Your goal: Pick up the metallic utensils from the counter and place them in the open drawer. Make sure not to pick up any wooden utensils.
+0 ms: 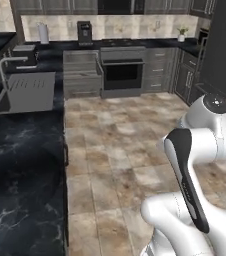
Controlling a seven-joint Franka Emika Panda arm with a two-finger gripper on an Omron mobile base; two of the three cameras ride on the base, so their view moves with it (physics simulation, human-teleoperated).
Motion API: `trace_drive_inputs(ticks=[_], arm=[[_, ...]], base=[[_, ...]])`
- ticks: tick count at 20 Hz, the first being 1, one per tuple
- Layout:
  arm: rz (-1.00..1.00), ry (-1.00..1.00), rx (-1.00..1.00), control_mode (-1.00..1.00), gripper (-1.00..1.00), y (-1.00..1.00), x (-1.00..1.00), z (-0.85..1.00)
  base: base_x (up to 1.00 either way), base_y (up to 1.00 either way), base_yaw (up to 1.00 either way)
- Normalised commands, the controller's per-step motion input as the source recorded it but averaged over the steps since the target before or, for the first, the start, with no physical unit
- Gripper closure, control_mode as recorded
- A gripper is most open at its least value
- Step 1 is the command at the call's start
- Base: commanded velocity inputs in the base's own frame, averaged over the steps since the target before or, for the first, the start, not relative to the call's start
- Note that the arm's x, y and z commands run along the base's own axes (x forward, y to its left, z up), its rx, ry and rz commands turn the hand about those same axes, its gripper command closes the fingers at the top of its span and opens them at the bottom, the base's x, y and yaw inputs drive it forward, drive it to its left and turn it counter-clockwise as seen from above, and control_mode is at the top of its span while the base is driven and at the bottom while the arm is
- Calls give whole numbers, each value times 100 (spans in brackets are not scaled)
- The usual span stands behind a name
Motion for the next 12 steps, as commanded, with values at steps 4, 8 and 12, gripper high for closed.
trace_drive_inputs(ticks=[4,8,12], arm=[[0,0,0,100,-100,0,0,0],[0,0,0,100,-100,0,0,0],[0,0,0,100,-100,0,0,0]], base=[[-100,0,0],[-100,0,0],[-100,1,-4]])
